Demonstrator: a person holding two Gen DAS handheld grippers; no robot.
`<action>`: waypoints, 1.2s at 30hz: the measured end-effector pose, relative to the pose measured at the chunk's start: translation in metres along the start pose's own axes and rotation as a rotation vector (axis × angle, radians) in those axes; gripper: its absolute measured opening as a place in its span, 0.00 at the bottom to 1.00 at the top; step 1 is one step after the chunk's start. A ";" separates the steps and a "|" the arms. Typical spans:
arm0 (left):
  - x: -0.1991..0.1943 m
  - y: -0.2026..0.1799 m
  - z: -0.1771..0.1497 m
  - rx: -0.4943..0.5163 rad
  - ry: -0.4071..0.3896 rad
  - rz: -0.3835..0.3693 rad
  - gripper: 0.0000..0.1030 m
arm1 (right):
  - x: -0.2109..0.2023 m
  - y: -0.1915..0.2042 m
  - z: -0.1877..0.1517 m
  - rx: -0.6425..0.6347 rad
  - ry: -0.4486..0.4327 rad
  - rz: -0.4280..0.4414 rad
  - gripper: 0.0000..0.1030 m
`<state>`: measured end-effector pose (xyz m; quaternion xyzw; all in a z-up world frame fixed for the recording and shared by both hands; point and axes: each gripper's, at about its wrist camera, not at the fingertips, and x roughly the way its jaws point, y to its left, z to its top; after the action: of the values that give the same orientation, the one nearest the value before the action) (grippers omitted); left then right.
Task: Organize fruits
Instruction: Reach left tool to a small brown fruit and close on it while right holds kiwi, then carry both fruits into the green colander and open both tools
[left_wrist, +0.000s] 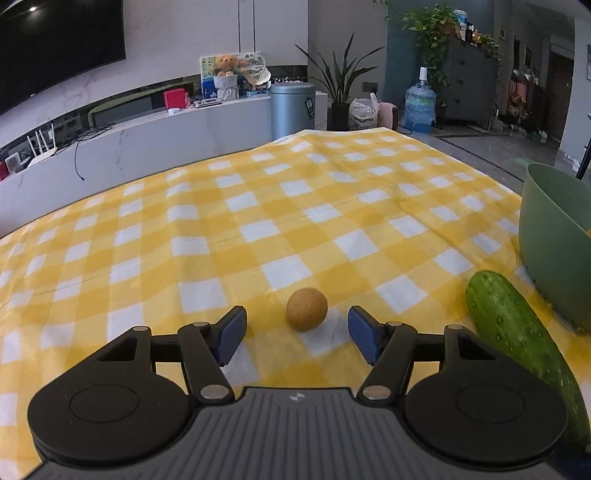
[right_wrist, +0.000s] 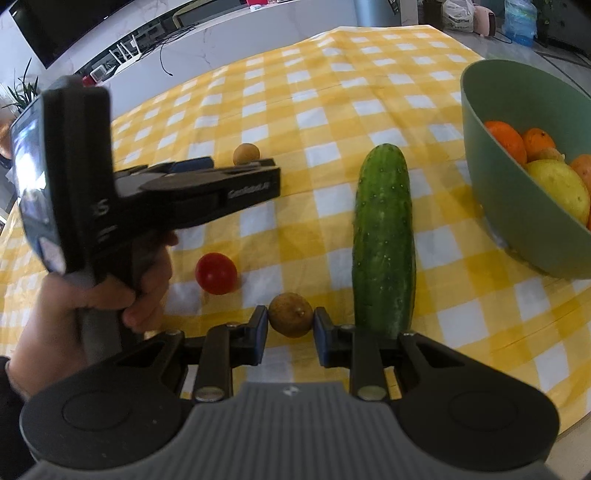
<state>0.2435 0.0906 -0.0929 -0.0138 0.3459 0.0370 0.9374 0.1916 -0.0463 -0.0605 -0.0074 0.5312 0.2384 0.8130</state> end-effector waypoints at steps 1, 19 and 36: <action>0.001 0.000 0.001 -0.002 -0.002 -0.007 0.68 | 0.000 0.000 0.000 -0.001 0.000 0.000 0.22; -0.042 -0.012 0.010 0.037 -0.145 -0.135 0.25 | -0.002 -0.002 0.000 0.021 0.013 0.024 0.22; -0.101 -0.100 0.072 0.063 -0.169 -0.496 0.25 | -0.145 -0.146 -0.001 0.503 -0.513 0.110 0.22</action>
<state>0.2215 -0.0111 0.0274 -0.0660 0.2533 -0.2038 0.9433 0.2022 -0.2311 0.0298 0.2813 0.3517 0.1376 0.8822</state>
